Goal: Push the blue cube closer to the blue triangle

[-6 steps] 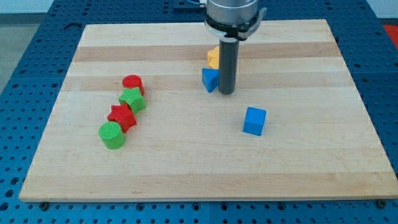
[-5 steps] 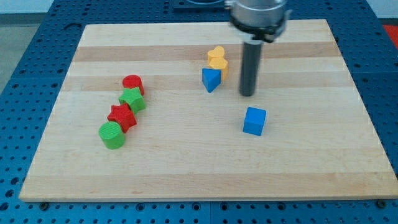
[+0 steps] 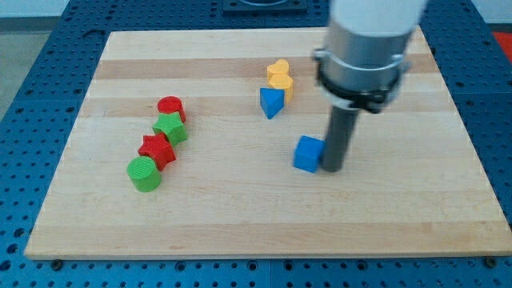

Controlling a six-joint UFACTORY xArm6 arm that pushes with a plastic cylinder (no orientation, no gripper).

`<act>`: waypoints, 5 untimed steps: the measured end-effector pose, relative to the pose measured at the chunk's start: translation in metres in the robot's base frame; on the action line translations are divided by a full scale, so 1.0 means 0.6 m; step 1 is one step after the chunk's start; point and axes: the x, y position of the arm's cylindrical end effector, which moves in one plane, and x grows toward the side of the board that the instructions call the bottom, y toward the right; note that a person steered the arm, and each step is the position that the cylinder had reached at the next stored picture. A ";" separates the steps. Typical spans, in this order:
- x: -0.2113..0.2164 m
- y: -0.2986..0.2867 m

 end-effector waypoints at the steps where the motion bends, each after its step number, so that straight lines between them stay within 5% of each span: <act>1: 0.000 -0.086; 5: 0.003 -0.158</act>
